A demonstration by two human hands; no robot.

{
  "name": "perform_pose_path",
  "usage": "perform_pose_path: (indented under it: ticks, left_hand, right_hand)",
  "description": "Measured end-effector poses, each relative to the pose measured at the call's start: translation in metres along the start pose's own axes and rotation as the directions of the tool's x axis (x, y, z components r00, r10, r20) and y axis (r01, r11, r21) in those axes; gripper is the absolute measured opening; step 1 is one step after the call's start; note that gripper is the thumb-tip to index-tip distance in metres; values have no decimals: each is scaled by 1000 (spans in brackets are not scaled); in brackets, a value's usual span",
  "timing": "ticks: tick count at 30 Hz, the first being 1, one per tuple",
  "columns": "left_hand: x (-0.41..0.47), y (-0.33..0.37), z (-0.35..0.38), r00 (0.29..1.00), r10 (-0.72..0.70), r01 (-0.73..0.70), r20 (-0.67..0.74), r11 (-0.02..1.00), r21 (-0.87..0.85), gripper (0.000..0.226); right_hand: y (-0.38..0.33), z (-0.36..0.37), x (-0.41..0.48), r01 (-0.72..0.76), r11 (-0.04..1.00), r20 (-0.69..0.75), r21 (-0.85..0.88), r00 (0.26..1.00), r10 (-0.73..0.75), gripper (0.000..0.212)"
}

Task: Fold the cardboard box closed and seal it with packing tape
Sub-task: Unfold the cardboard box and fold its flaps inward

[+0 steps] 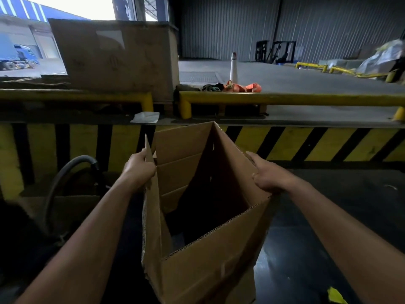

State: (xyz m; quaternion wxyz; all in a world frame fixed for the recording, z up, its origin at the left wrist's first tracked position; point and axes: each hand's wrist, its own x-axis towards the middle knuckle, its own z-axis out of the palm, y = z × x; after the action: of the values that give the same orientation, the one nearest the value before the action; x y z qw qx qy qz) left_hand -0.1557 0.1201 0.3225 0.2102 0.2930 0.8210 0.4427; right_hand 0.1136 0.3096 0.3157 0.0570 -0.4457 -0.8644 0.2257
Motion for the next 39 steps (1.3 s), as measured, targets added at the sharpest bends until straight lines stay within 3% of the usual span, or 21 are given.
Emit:
perform_pose_path:
  ticks: [2, 6, 8, 10, 14, 18, 21, 23, 27, 33, 39]
  left_hand:
    - [-8, 4, -2, 999, -38, 38, 10, 999, -30, 82]
    - [-49, 4, 2, 982, -71, 70, 174, 997, 10, 92]
    - [-69, -4, 4, 984, -62, 62, 166, 998, 6, 73]
    - [-71, -14, 2, 998, -36, 37, 58, 999, -3, 40]
    - [-54, -23, -7, 999, -14, 15, -53, 999, 33, 28]
    - [-37, -26, -10, 1000, -12, 13, -18, 999, 45, 52]
    - [-30, -20, -11, 1000, -1, 1, 6, 997, 77, 48]
    - [-31, -13, -12, 999, -18, 15, 47, 997, 71, 53]
    - [-48, -3, -12, 983, -26, 11, 182, 996, 83, 84]
    - [-58, 0, -31, 988, -45, 40, 149, 999, 32, 50]
    - [-49, 11, -47, 986, 13, -20, 169, 999, 43, 47]
  right_hand:
    - [-2, 6, 1, 41, 999, -20, -4, 999, -41, 80]
    - [0, 11, 5, 52, 999, -69, 7, 996, -52, 78]
    - [2, 10, 5, 50, 999, -65, -2, 997, -50, 77]
    - [3, 9, 2, 62, 998, -48, -4, 997, -62, 78]
    - [4, 2, -7, 63, 998, 1, 30, 998, -63, 79]
    - [8, -5, -30, -17, 1000, 102, 26, 995, 14, 74]
    - [6, 0, -38, -43, 999, 135, 18, 990, 40, 79]
    - [3, 5, -36, -46, 998, 114, 38, 993, 42, 87]
    - [-3, 13, -37, -31, 999, 53, 15, 998, 30, 93]
    - [-1, -8, -53, -35, 999, 24, 16, 999, 34, 85]
    - [2, -39, -64, 16, 999, -19, 51, 1000, -15, 84]
